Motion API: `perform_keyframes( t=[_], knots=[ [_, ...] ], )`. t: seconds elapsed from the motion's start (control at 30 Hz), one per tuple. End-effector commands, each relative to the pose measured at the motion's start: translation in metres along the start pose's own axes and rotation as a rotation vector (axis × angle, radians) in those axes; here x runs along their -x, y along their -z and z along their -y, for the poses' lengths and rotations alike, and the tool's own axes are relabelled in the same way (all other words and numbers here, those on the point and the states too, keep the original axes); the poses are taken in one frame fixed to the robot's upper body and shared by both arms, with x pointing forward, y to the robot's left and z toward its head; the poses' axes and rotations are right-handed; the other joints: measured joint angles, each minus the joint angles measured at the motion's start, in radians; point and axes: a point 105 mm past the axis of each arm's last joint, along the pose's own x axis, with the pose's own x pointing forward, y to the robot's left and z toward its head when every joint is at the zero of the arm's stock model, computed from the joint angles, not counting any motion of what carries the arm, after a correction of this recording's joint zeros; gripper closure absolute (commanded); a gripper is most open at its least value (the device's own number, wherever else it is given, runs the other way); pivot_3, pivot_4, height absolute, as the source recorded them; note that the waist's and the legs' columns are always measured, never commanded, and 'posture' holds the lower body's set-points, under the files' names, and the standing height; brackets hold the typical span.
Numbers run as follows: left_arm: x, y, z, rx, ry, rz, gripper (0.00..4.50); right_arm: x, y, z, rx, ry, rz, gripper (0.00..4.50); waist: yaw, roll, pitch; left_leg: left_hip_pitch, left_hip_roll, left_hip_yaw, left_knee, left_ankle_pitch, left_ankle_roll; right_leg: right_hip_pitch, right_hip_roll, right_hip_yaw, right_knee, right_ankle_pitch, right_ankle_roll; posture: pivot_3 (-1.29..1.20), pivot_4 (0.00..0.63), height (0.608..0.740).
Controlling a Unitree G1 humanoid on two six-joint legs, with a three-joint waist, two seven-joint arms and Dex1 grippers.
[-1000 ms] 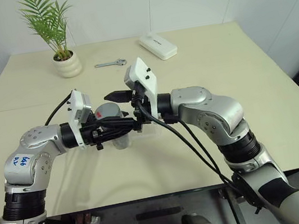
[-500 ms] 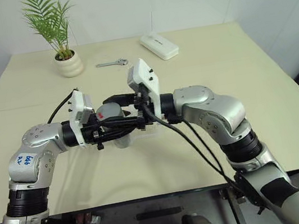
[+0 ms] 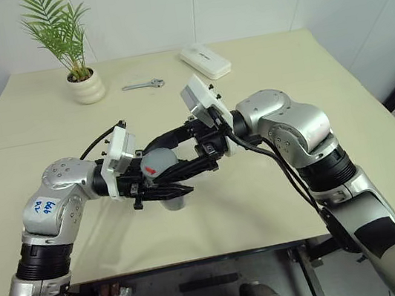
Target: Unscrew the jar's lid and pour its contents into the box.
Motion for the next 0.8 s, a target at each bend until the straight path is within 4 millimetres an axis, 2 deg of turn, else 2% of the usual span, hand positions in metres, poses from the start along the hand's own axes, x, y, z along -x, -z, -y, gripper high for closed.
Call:
perform_keyframes(
  t=[0.03, 0.1, 0.13, 0.3, 0.47, 0.57, 0.8],
  knots=[
    [0.02, -0.008, -0.009, -0.006, -0.114, 0.032, 2.47, -0.004, -0.008, -0.01, 0.037, -0.054, 0.017, 1.94, -0.001, 0.0, 0.0, 0.0, 0.0, 0.0, 0.0, 0.0, 0.0, 0.0, 0.0, 0.0, 0.0, 0.0, 0.0, 0.0, 0.15, 0.74],
    [0.021, -0.008, -0.009, -0.008, -0.119, 0.031, 2.47, -0.003, -0.007, -0.009, 0.025, -0.038, 0.016, 1.94, -0.001, 0.0, 0.0, 0.0, 0.0, 0.0, 0.001, 0.0, 0.0, 0.0, 0.0, 0.0, 0.001, 0.0, 0.0, 0.0, 0.15, 0.74],
    [0.021, -0.008, -0.009, -0.008, -0.121, 0.031, 2.47, -0.002, -0.005, -0.005, -0.012, -0.003, 0.002, 1.59, -0.001, 0.0, 0.0, 0.0, 0.0, 0.0, 0.001, 0.0, 0.0, 0.0, 0.0, 0.0, 0.001, 0.0, 0.0, 0.0, 0.15, 0.74],
    [0.022, -0.008, -0.01, -0.006, -0.127, 0.029, 2.47, -0.002, -0.013, -0.004, 0.017, 0.015, 0.029, 0.05, -0.007, 0.0, 0.0, 0.0, 0.0, 0.0, 0.001, 0.0, 0.0, 0.0, 0.0, 0.0, 0.002, 0.0, 0.0, 0.0, 0.15, 0.74],
    [0.028, -0.009, -0.008, 0.001, -0.134, 0.021, 2.47, 0.011, -0.011, 0.001, 0.029, 0.055, 0.015, 0.05, -0.005, 0.0, 0.0, 0.0, 0.0, 0.0, 0.001, 0.0, 0.0, 0.0, 0.0, 0.0, 0.001, 0.0, 0.0, 0.0, 0.15, 0.74],
    [0.031, -0.009, -0.009, 0.005, -0.149, 0.013, 2.47, 0.013, -0.015, 0.002, 0.116, 0.089, 0.017, 0.05, -0.007, 0.0, 0.0, 0.0, 0.0, 0.0, 0.001, 0.0, 0.0, 0.0, 0.0, 0.0, 0.001, 0.0, 0.0, 0.0, 0.15, 0.74],
    [0.031, -0.003, -0.01, 0.021, -0.164, -0.011, 2.47, -0.004, -0.017, 0.014, 0.092, 0.187, 0.038, 0.05, -0.008, 0.0, 0.0, 0.001, 0.0, 0.0, 0.001, 0.001, -0.001, 0.0, 0.0, 0.0, 0.002, 0.0, 0.0, 0.0, 0.15, 0.74]
  ],
)
